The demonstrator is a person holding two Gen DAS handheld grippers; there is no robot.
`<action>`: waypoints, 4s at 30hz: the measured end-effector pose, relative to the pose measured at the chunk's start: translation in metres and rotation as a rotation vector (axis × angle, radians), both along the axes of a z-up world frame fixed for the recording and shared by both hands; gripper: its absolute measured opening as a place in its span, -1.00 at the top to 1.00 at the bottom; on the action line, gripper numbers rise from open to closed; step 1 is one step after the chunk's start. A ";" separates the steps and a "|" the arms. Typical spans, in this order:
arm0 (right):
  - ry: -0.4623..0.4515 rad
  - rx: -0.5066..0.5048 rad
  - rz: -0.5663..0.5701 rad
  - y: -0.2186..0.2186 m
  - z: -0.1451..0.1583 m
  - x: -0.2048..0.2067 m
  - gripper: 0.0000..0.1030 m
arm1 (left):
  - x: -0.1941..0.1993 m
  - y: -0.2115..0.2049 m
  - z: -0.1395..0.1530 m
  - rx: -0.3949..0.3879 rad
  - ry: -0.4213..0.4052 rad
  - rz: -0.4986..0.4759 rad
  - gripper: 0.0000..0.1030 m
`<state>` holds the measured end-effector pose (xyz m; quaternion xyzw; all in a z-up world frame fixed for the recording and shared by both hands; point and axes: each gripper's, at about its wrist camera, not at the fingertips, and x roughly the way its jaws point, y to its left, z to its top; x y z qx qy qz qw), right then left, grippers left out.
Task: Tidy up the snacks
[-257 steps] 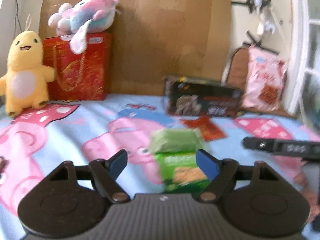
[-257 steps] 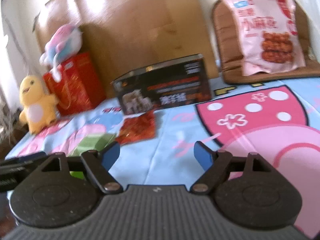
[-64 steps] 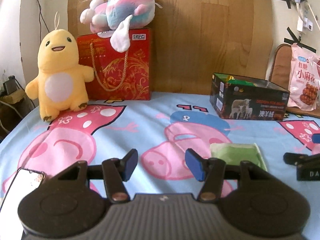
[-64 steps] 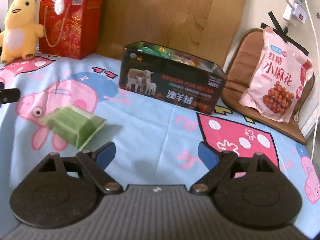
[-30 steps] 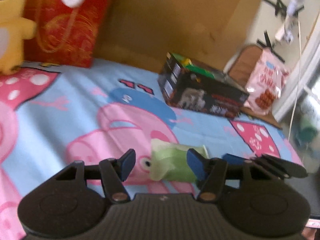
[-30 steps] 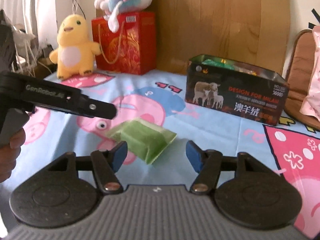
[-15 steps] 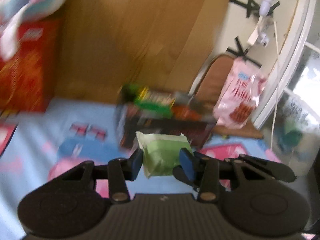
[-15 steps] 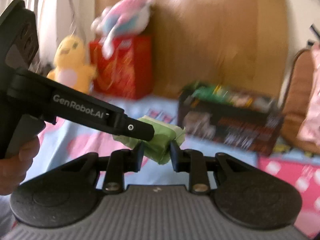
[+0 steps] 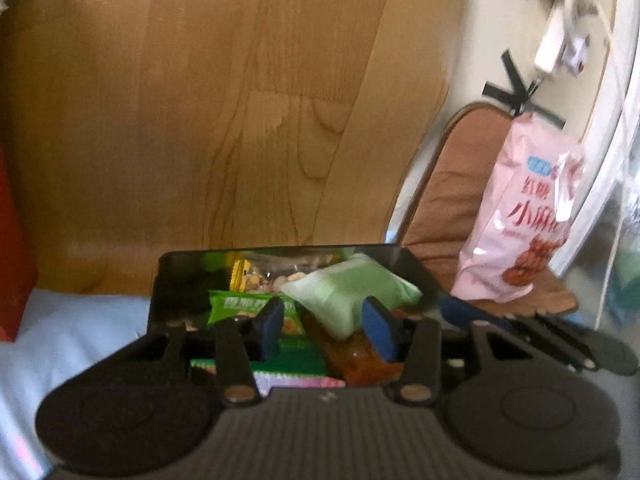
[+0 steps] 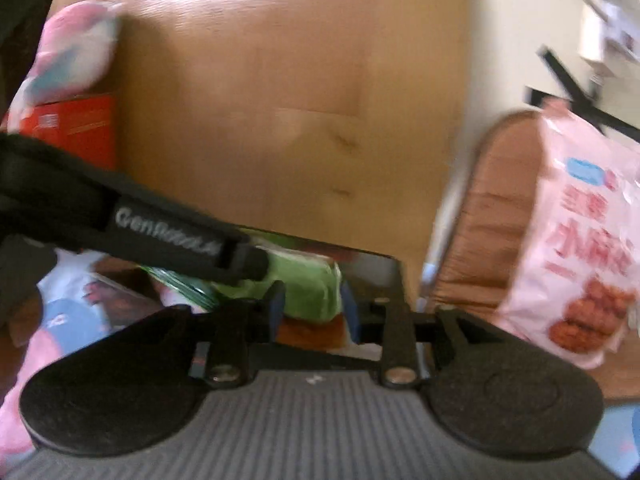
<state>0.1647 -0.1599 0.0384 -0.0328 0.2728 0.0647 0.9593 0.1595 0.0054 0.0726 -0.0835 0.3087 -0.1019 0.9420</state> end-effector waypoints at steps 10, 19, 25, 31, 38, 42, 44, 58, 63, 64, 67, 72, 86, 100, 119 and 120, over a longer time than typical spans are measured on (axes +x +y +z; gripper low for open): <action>0.033 0.318 -0.038 -0.016 0.009 -0.068 -0.06 | -0.102 0.002 -0.002 0.152 -0.014 0.144 -0.01; 0.254 0.531 -0.146 -0.022 -0.008 -0.139 -0.39 | -0.165 -0.005 -0.036 0.178 0.131 0.187 -0.14; 0.262 0.573 -0.147 -0.014 0.003 -0.166 -0.56 | -0.199 0.002 -0.034 0.182 0.121 0.230 -0.78; 0.254 0.561 -0.116 0.001 0.008 -0.182 -0.63 | -0.221 0.013 -0.028 0.204 0.097 0.290 -0.99; 0.256 0.542 -0.085 0.017 0.012 -0.191 -0.65 | -0.234 0.020 -0.026 0.209 0.086 0.310 -0.99; 0.223 0.523 -0.084 0.021 0.017 -0.197 -0.78 | -0.240 0.022 -0.022 0.205 0.075 0.324 -1.00; 0.205 0.520 -0.088 0.022 0.020 -0.199 -0.80 | -0.240 0.024 -0.021 0.206 0.085 0.334 -0.99; 0.188 0.498 -0.146 0.024 0.016 -0.203 -0.93 | -0.246 0.035 -0.025 0.236 0.068 0.425 -0.99; 0.192 0.482 -0.125 0.028 0.014 -0.201 -0.93 | -0.244 0.039 -0.026 0.284 0.064 0.480 -0.99; 0.195 0.481 -0.119 0.028 0.013 -0.201 -0.93 | -0.243 0.040 -0.026 0.293 0.066 0.488 -0.99; 0.208 0.481 -0.105 0.032 0.010 -0.199 -0.93 | -0.240 0.043 -0.027 0.303 0.074 0.498 -0.99; 0.207 0.467 -0.089 0.033 0.007 -0.196 -0.93 | -0.233 0.039 -0.029 0.337 0.080 0.499 -0.99; 0.193 0.453 -0.191 0.001 -0.006 -0.180 -0.93 | -0.190 0.011 -0.035 0.398 0.098 0.432 -0.99; 0.143 0.401 -0.287 -0.037 -0.006 -0.161 -0.93 | -0.159 -0.019 -0.039 0.363 0.068 0.315 -0.99; 0.057 0.348 -0.325 -0.033 -0.021 -0.157 -0.93 | -0.150 -0.018 -0.063 0.334 -0.002 0.280 -0.99; 0.047 0.341 -0.320 -0.031 -0.021 -0.157 -0.93 | -0.152 -0.017 -0.063 0.328 -0.011 0.283 -0.99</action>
